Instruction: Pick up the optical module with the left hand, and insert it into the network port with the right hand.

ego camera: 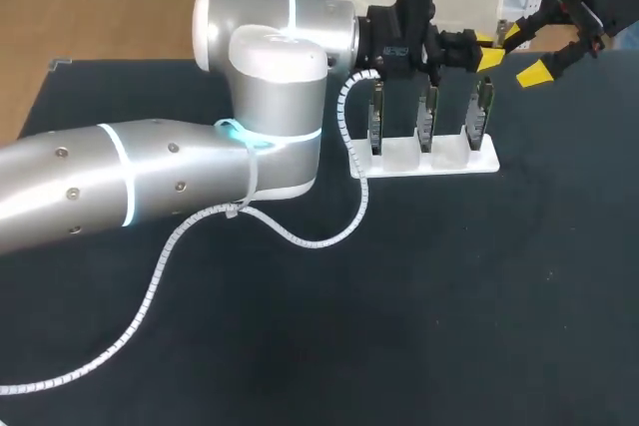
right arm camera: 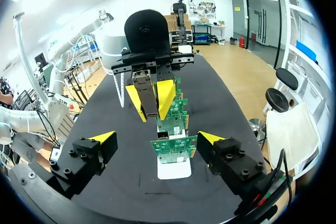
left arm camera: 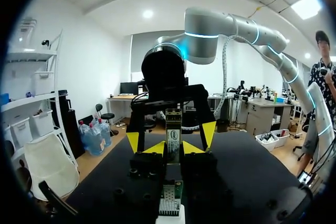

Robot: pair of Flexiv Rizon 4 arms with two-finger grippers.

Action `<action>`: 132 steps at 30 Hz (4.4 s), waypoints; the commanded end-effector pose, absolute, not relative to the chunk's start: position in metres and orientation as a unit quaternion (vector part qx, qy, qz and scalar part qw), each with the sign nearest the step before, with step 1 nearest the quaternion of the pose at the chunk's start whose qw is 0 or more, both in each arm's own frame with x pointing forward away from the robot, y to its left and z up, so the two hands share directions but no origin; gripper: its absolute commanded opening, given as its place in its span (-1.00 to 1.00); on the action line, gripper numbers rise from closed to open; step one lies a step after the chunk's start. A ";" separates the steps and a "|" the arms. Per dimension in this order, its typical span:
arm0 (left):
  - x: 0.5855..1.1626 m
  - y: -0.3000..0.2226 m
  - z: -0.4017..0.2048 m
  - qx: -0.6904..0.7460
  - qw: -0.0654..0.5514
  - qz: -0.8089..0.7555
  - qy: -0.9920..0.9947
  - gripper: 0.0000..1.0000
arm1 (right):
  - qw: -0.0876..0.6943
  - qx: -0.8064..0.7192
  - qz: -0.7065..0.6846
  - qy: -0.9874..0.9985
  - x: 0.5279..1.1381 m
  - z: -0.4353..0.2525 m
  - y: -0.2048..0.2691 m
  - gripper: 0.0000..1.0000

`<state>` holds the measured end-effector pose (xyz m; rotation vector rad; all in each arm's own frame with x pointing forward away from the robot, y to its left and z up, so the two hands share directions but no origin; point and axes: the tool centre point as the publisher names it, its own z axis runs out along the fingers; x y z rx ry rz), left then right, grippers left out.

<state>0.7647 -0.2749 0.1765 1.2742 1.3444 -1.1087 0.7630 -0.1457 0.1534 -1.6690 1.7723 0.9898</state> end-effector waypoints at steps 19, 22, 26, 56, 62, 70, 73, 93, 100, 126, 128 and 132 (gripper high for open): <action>0.766 -0.276 0.173 0.522 0.466 -0.447 0.558 -1.00 | 0.256 -0.614 0.363 0.653 0.761 0.153 -0.145 1.00; 0.766 -0.276 0.172 0.521 0.465 -0.447 0.559 -1.00 | 0.256 -0.614 0.363 0.653 0.761 0.153 -0.145 1.00; 0.767 -0.276 0.169 0.519 0.461 -0.447 0.564 -1.00 | 0.256 -0.614 0.363 0.653 0.761 0.153 -0.145 1.00; 0.775 -0.278 0.166 0.518 0.454 -0.444 0.573 -1.00 | 0.256 -0.614 0.363 0.653 0.761 0.153 -0.145 1.00; 0.775 -0.278 0.166 0.518 0.454 -0.444 0.573 -1.00 | 0.256 -0.614 0.363 0.653 0.761 0.153 -0.145 1.00; 0.775 -0.278 0.166 0.518 0.454 -0.444 0.573 -1.00 | 0.271 -0.611 0.350 0.657 0.770 0.163 -0.153 1.00; 0.775 -0.278 0.166 0.518 0.454 -0.444 0.573 -1.00 | 0.288 -0.611 0.343 0.653 0.777 0.175 -0.156 1.00; 0.775 -0.278 0.166 0.518 0.454 -0.444 0.573 -1.00 | 0.309 -0.629 0.377 0.605 0.771 0.204 -0.133 1.00; 0.775 -0.278 0.166 0.518 0.454 -0.444 0.573 -1.00 | 0.309 -0.629 0.378 0.605 0.768 0.202 -0.127 1.00; 0.775 -0.278 0.166 0.518 0.454 -0.444 0.573 -1.00 | 0.309 -0.631 0.375 0.605 0.771 0.200 -0.117 -1.00; 0.775 -0.278 0.166 0.518 0.454 -0.444 0.573 -1.00 | 0.309 -0.630 0.375 0.605 0.771 0.200 -0.117 -1.00; 0.775 -0.278 0.166 0.518 0.454 -0.444 0.573 -1.00 | 0.308 -0.631 0.376 0.604 0.771 0.199 -0.117 -1.00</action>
